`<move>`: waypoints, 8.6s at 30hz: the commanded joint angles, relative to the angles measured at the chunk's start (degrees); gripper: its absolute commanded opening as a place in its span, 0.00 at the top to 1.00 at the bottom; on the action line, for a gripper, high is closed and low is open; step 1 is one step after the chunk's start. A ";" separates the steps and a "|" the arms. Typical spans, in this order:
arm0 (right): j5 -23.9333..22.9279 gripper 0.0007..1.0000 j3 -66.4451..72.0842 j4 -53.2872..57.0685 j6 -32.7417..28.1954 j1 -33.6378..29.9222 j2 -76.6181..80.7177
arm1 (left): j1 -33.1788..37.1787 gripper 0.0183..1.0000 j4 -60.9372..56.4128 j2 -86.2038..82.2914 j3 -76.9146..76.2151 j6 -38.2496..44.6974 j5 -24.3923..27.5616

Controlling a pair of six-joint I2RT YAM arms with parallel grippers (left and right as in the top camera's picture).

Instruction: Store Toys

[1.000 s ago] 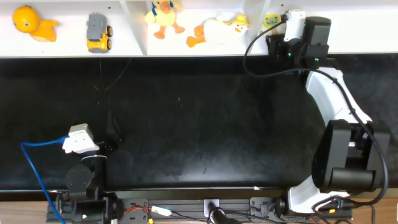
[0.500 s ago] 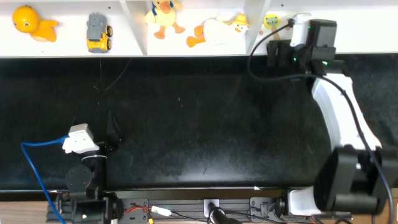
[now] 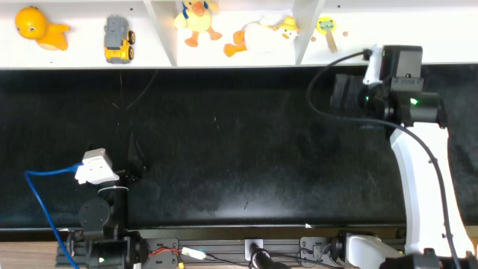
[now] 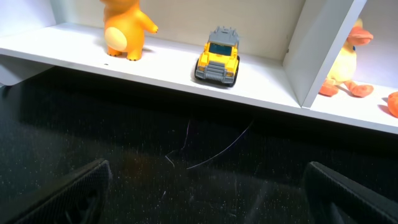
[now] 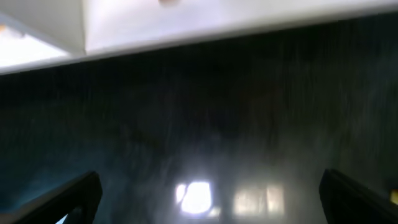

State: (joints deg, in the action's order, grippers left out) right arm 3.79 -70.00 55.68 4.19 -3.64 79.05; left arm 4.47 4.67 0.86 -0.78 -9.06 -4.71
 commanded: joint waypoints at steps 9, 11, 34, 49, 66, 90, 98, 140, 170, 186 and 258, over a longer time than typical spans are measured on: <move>-1.33 0.00 0.15 9.64 19.87 -18.10 -3.96 | -0.42 0.00 -0.11 -0.70 0.31 -0.22 0.74; -1.33 0.00 0.15 10.21 22.67 -23.12 -3.96 | -0.42 0.00 -0.13 -0.70 0.31 -0.22 0.74; -7.87 0.00 13.22 -4.11 24.13 -43.87 -3.69 | -0.42 0.00 -0.11 -0.70 0.31 -0.22 0.74; -5.40 0.00 15.02 -16.65 26.10 -42.80 4.44 | -0.42 0.00 -0.13 -0.70 0.31 -0.22 0.74; -5.33 0.00 15.04 -25.09 29.99 -34.49 14.01 | -0.42 0.00 -0.11 -0.70 0.31 -0.22 0.74; -6.82 0.31 15.04 -23.74 34.62 -30.88 16.59 | -0.42 0.00 -0.11 -0.70 0.31 -0.22 0.74; -6.82 0.48 15.04 -22.88 33.46 -30.88 16.59 | -0.42 0.00 -0.13 -0.70 0.31 -0.22 0.76; 20.65 0.95 4.37 -33.42 -27.08 -28.46 2.47 | -0.42 0.00 -0.13 -0.70 0.31 -0.22 0.74; 26.82 0.95 4.61 -82.42 -16.90 -19.17 29.51 | -0.42 0.00 -0.11 -0.70 0.31 -0.22 0.74; 25.70 0.95 4.63 -84.17 -18.58 -18.25 34.10 | -0.42 0.00 -0.11 -0.70 0.31 -0.22 0.74; 23.58 0.00 4.63 -13.75 -19.56 -18.49 -19.50 | -0.42 0.00 -0.11 -0.70 0.31 -0.22 0.74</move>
State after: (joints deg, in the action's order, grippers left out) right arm 23.46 -65.23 41.39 -12.36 -24.08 62.28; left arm 4.47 4.67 0.84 -0.75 -9.06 -4.56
